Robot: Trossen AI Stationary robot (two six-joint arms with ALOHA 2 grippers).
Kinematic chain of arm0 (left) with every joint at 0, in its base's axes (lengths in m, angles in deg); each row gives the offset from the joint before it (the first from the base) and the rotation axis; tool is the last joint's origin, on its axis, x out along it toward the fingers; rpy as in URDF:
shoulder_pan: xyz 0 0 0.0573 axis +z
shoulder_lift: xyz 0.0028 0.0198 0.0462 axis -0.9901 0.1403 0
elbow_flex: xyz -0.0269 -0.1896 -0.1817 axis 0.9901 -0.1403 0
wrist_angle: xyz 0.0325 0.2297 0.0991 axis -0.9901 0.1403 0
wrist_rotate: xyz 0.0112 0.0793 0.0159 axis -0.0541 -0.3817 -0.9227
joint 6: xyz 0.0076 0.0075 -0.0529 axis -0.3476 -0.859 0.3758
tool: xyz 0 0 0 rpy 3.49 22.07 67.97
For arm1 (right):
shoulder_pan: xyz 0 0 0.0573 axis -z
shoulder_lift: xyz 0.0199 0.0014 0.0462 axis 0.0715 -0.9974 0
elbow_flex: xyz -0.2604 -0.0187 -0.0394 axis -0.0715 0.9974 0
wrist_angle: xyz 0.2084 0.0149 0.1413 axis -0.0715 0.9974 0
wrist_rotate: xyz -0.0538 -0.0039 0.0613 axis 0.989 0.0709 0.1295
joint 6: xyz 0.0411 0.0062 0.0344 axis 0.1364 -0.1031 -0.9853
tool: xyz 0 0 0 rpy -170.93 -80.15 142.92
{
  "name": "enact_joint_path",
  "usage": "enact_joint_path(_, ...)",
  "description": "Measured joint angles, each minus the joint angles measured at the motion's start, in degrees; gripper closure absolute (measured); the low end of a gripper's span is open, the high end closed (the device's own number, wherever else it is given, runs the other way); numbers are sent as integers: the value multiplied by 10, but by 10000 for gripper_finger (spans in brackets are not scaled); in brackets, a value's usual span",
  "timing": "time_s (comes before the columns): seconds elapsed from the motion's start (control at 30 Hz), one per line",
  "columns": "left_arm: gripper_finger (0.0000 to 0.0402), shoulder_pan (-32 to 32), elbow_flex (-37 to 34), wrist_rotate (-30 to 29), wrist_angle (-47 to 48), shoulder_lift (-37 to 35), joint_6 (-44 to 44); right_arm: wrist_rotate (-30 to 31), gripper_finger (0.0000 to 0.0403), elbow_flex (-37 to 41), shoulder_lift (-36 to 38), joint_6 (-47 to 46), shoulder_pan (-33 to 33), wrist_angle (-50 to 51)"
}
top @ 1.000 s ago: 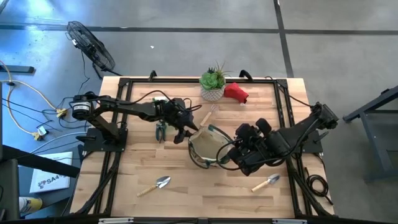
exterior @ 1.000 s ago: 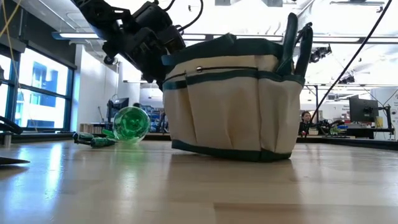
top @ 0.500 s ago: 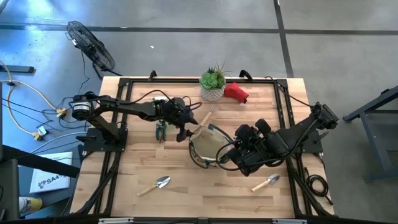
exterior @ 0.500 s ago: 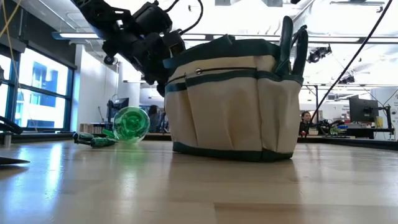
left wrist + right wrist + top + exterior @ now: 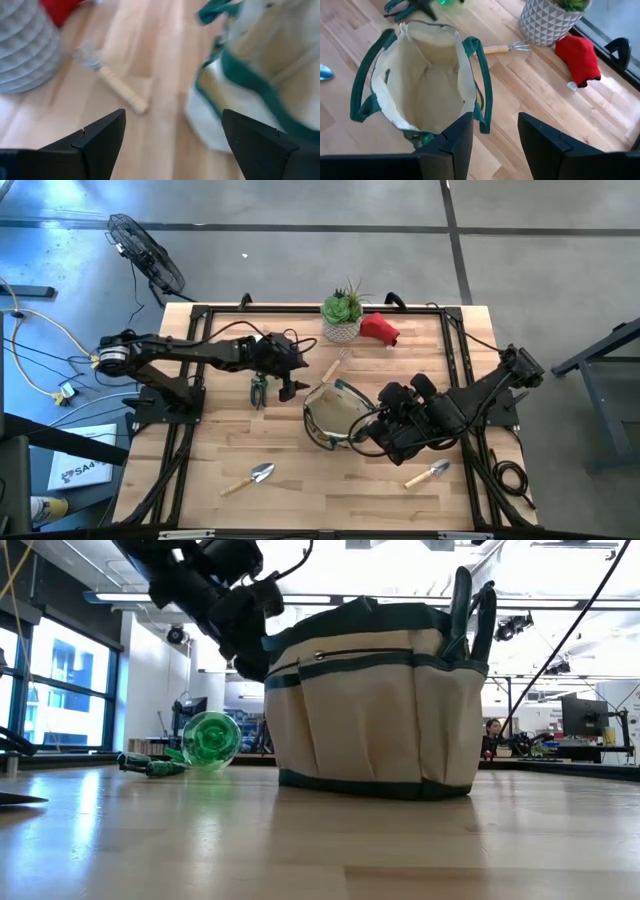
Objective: Pick & Place Garden tools in Gardening bag
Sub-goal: Put the green spray bottle into the gardening bag
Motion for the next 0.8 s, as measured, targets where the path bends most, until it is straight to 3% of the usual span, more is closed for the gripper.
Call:
enact_joint_path(0.13,75,-1,0,-7,47,-8,6,-12,254,0,0,0,0,-2)
enact_joint_path(0.4,75,-1,0,41,118,-10,31,-13,254,0,0,0,0,-7)
enact_joint_path(0.8,75,-1,0,-15,219,-26,27,-29,254,0,0,0,0,-10)
